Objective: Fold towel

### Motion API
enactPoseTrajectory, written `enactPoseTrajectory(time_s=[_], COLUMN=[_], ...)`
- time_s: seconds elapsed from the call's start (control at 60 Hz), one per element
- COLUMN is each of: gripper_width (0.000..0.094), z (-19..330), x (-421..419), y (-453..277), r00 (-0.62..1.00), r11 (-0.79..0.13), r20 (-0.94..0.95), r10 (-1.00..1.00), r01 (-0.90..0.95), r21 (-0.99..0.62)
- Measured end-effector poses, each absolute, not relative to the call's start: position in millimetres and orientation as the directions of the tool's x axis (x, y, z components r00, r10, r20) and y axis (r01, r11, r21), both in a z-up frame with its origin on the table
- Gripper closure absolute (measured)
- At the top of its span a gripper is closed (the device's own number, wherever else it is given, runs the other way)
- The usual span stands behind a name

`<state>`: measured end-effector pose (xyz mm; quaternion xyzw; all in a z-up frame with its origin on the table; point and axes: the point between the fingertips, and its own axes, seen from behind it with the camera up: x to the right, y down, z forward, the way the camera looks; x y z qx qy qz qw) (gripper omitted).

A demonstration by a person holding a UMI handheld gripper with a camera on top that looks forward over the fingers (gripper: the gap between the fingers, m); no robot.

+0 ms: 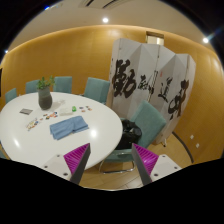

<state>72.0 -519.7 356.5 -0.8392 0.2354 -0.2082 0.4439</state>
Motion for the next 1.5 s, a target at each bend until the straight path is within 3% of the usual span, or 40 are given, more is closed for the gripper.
enactPoseTrajectory(time_s=[0.133,0.25,0.55,0.65,0.85,1.083,1.267,1.35,1.4,1.45,1.5], gripper_width=[0.0065,0.0066,0.0067,0.0066,0.0064,0.0064,0.0077,0.014,0.0253,0.0379,0.0621], z=[342.7,309.3,180.9,140.2,102.2,52.4,6.5,-10.9,-8.6,-7.5,-8.5], x=[75.6,81.5,-19.3,-65.7,-114.7,-120.8,-114.8,-108.9,-109.3,-115.5,-123.7], y=[-521.7,-505.4,-424.0,-368.2,-221.7,-54.9,15.9,25.0,30.6,33.4,36.4], r00=[0.79,0.79,0.905,0.945,0.987,1.0,1.0,0.999,0.996,0.991,0.98], r11=[-0.517,-0.54,-0.599,-0.633,-0.642,-0.623,-0.647,-0.658,-0.628,-0.603,-0.58], r20=[0.156,0.167,0.075,0.017,-0.026,0.013,0.01,0.036,0.082,0.115,0.144], r10=[-0.593,-0.591,-0.419,-0.326,-0.156,-0.022,-0.012,-0.014,0.019,0.072,0.134], r01=[-0.225,-0.233,-0.213,-0.205,-0.121,-0.003,0.0,0.018,0.076,0.135,0.196], r21=[-0.826,-0.809,-0.772,-0.746,-0.757,-0.782,-0.763,-0.753,-0.774,-0.786,-0.79])
